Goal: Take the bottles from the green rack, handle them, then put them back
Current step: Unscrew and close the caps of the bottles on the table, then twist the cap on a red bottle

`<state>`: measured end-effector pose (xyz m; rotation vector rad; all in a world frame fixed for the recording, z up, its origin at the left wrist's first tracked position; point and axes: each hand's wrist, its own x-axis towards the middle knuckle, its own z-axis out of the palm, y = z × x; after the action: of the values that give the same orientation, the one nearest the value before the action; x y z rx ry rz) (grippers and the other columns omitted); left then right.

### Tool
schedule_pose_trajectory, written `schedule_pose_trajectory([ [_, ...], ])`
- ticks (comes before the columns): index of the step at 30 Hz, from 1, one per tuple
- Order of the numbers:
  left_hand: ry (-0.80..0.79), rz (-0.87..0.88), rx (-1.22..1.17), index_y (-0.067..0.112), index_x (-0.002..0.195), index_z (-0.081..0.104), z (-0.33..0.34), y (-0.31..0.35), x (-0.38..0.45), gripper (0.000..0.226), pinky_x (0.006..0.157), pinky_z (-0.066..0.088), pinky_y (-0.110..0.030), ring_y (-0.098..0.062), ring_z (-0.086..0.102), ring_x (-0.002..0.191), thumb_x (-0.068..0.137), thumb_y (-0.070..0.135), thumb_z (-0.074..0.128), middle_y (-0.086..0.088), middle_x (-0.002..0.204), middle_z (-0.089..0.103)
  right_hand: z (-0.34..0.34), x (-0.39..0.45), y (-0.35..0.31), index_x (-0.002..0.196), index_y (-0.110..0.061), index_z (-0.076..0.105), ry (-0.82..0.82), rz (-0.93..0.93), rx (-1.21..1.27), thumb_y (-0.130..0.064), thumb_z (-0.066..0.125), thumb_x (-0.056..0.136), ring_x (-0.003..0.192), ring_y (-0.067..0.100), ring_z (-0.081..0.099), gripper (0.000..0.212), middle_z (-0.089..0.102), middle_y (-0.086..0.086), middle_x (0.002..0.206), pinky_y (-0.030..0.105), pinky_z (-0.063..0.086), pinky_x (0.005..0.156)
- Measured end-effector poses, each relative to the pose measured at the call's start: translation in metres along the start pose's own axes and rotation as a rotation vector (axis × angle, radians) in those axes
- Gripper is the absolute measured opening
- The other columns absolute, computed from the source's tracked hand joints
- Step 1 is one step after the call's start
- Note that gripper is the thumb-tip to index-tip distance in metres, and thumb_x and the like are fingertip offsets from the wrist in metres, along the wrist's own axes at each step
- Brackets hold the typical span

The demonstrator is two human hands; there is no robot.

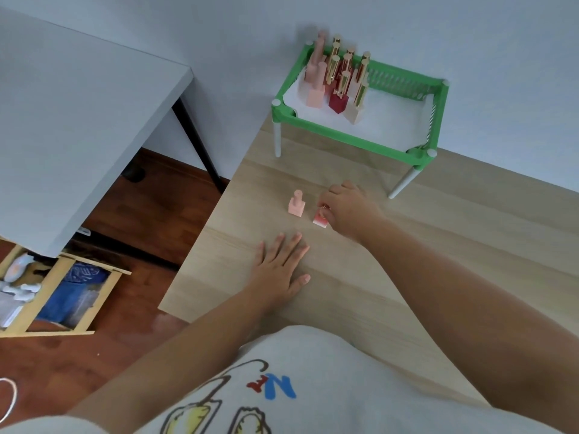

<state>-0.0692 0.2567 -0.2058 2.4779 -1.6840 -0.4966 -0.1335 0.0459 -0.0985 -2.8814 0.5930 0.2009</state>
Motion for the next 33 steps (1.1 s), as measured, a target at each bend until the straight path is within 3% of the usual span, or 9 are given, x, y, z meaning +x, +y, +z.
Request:
schedule_pose_trajectory([
  [9, 0.017, -0.003, 0.016, 0.037, 0.15, 0.006, 0.0, -0.001, -0.001, 0.066, 0.116, -0.003, -0.051, -0.021, -0.005, 0.149, 0.092, 0.064, 0.022, 0.012, 0.162, -0.003, 0.0, 0.003, 0.0, 0.119, -0.025, 0.056, 0.003, 0.006, -0.013, -0.033, 0.044, 0.093, 0.111, 0.025, 0.047, 0.03, 0.06, 0.001, 0.117, 0.037, 0.036, 0.09],
  [12, 0.004, 0.001, -0.003, 0.037, 0.15, 0.006, -0.001, 0.0, 0.0, 0.066, 0.116, -0.005, -0.051, -0.02, -0.008, 0.148, 0.092, 0.064, 0.022, 0.013, 0.161, -0.004, -0.007, -0.005, 0.004, 0.129, -0.029, 0.047, 0.077, 0.077, 0.095, -0.043, 0.045, 0.091, 0.114, 0.027, 0.049, 0.041, 0.06, 0.002, 0.12, 0.041, 0.035, 0.096],
  [15, -0.008, -0.007, -0.055, 0.032, 0.15, 0.014, -0.006, 0.005, 0.003, 0.065, 0.117, -0.003, -0.051, -0.022, -0.006, 0.149, 0.092, 0.058, 0.031, 0.009, 0.162, 0.0, -0.016, -0.017, 0.026, 0.122, -0.028, 0.053, 0.181, 0.198, 0.159, -0.044, 0.049, 0.09, 0.11, 0.029, 0.049, 0.036, 0.063, 0.004, 0.111, 0.043, 0.038, 0.097],
  [18, 0.008, 0.019, -0.114, 0.025, 0.149, 0.024, -0.011, 0.013, 0.007, 0.062, 0.118, 0.001, -0.048, -0.021, 0.001, 0.149, 0.093, 0.047, 0.041, 0.004, 0.162, 0.009, -0.019, -0.033, 0.046, 0.115, -0.029, 0.059, 0.064, 0.283, 0.109, -0.043, 0.052, 0.087, 0.109, 0.029, 0.045, 0.032, 0.062, 0.002, 0.108, 0.041, 0.036, 0.094],
  [22, 0.023, 0.092, -0.175, 0.018, 0.146, 0.033, -0.017, 0.027, 0.017, 0.057, 0.119, 0.007, -0.044, -0.021, 0.011, 0.148, 0.093, 0.033, 0.048, 0.002, 0.159, 0.02, -0.012, -0.052, 0.048, 0.11, -0.033, 0.06, -0.089, 0.263, 0.039, -0.052, 0.061, 0.079, 0.11, 0.025, 0.045, 0.036, 0.062, -0.004, 0.105, 0.041, 0.034, 0.092],
  [27, 0.027, 0.132, -0.186, 0.018, 0.143, 0.04, -0.022, 0.036, 0.031, 0.054, 0.119, 0.014, -0.041, -0.021, 0.018, 0.146, 0.092, 0.03, 0.051, 0.001, 0.156, 0.029, 0.001, -0.06, 0.042, 0.108, -0.031, 0.061, -0.061, 0.278, -0.023, -0.029, 0.054, 0.085, 0.105, 0.025, 0.044, 0.024, 0.063, -0.005, 0.102, 0.04, 0.032, 0.087],
  [33, 0.072, 0.079, -0.251, 0.019, 0.14, 0.046, -0.021, 0.045, 0.038, 0.055, 0.117, 0.02, -0.042, -0.023, 0.027, 0.142, 0.089, 0.037, 0.057, 0.002, 0.15, 0.039, 0.009, -0.075, 0.034, 0.102, -0.038, 0.062, -0.052, 0.274, 0.063, -0.03, 0.054, 0.086, 0.105, 0.022, 0.04, 0.02, 0.062, -0.012, 0.1, 0.037, 0.025, 0.085],
])
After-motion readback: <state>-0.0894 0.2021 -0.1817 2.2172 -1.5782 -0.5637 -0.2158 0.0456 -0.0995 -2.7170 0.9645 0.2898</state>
